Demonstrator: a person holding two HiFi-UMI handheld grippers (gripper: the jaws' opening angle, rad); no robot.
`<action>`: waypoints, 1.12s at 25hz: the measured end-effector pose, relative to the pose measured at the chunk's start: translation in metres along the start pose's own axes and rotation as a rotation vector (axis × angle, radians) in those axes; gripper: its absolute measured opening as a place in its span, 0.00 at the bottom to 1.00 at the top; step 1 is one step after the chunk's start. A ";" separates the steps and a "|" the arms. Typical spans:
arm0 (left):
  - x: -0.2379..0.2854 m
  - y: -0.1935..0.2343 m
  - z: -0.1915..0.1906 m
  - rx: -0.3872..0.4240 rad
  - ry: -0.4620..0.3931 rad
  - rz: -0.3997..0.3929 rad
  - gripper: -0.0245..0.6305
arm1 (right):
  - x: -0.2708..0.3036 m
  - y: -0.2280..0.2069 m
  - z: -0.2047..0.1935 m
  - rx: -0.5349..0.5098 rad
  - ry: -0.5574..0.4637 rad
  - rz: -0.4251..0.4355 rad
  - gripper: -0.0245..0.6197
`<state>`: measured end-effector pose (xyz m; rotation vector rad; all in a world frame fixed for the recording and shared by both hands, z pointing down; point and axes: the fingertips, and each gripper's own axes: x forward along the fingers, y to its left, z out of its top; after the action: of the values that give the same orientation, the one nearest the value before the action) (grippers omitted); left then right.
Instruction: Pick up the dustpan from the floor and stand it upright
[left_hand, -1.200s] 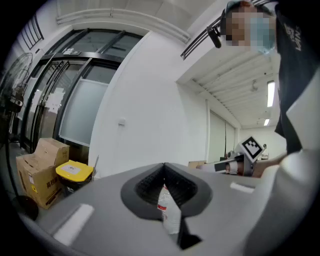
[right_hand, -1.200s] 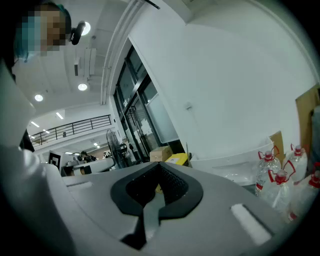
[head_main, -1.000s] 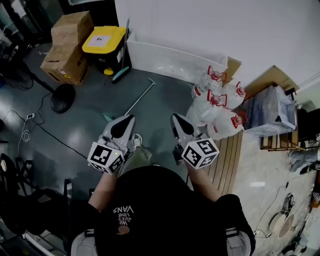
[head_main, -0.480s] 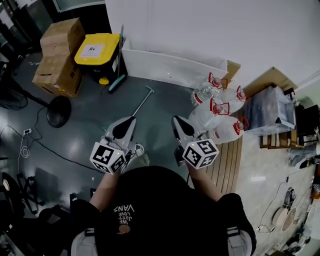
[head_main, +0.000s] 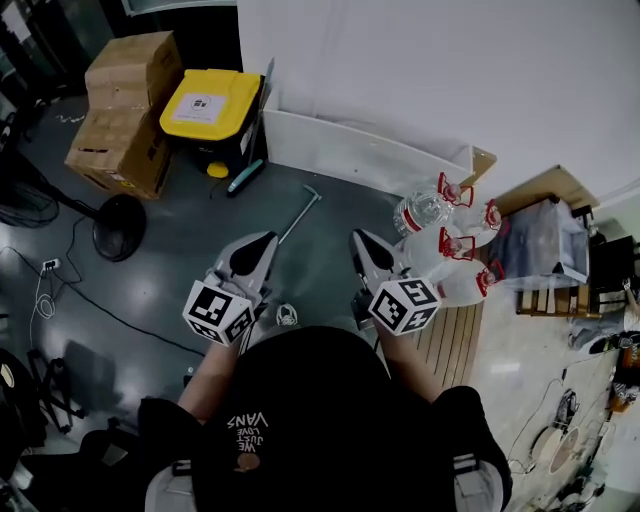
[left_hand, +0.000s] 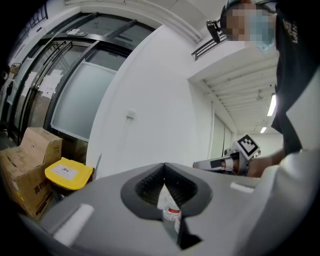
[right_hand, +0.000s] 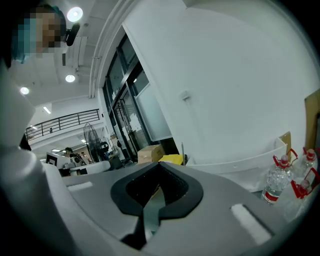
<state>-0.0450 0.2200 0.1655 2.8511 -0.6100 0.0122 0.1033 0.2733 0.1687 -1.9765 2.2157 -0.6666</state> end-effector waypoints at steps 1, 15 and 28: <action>0.001 0.007 0.001 -0.002 -0.001 0.002 0.12 | 0.008 0.000 0.001 -0.002 0.001 -0.001 0.04; 0.030 0.073 -0.020 -0.029 0.023 0.117 0.13 | 0.097 -0.040 0.008 -0.057 0.055 0.021 0.15; 0.105 0.137 -0.049 -0.116 0.071 0.327 0.22 | 0.214 -0.119 -0.003 -0.096 0.303 0.174 0.20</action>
<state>-0.0026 0.0666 0.2493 2.5969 -1.0171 0.1273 0.1794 0.0597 0.2620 -1.7951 2.6029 -0.9029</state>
